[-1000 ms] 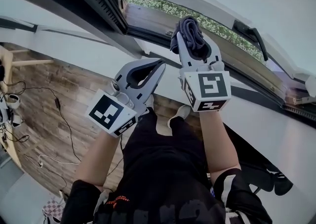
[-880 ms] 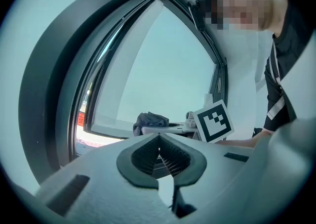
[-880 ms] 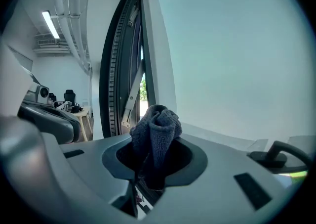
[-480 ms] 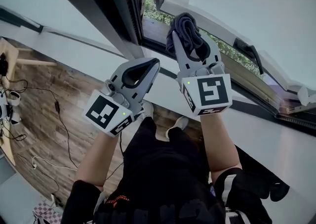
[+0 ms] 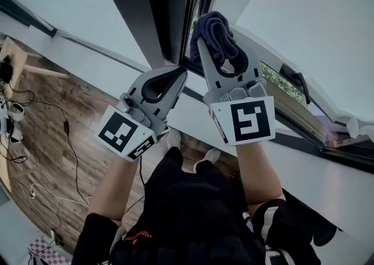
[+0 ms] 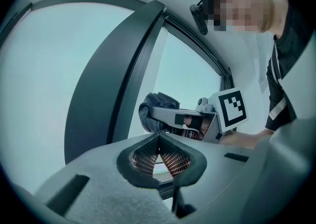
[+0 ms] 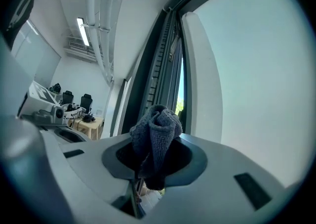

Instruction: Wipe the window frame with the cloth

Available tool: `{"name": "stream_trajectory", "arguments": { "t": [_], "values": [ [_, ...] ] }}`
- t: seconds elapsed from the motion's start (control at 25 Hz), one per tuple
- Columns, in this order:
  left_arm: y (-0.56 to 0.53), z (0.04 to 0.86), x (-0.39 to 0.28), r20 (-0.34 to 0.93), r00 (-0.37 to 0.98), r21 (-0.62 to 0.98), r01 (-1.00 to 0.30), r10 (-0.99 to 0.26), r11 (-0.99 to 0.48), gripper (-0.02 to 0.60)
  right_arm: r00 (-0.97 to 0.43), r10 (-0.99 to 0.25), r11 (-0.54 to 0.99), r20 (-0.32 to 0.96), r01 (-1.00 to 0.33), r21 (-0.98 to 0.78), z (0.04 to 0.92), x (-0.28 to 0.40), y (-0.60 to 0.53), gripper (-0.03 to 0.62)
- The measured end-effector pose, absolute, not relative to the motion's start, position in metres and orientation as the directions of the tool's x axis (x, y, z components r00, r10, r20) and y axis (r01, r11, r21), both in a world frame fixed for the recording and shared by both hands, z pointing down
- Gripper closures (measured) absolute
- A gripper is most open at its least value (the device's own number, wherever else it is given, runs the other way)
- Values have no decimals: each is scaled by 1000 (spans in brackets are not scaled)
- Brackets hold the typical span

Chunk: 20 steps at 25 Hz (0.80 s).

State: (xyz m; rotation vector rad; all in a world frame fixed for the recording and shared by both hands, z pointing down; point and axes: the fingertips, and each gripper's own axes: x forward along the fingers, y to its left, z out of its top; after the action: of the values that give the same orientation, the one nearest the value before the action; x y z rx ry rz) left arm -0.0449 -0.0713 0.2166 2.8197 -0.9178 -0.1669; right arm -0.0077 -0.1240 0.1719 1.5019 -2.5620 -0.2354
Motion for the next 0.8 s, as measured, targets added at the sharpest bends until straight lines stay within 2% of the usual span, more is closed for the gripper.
{"name": "stream_trajectory", "arguments": {
  "t": [0.52,0.8],
  "values": [
    [-74,211,-70,-77,787,196,-591,-613,-783,563,-531,-844,483,-69,-811,331,115,-48,-106,491],
    [-72,226,-80,-60,781,222,-597,-621,-771,563,-553,-833,518,-13,-788,334,140,-64,-110,491]
  ]
}}
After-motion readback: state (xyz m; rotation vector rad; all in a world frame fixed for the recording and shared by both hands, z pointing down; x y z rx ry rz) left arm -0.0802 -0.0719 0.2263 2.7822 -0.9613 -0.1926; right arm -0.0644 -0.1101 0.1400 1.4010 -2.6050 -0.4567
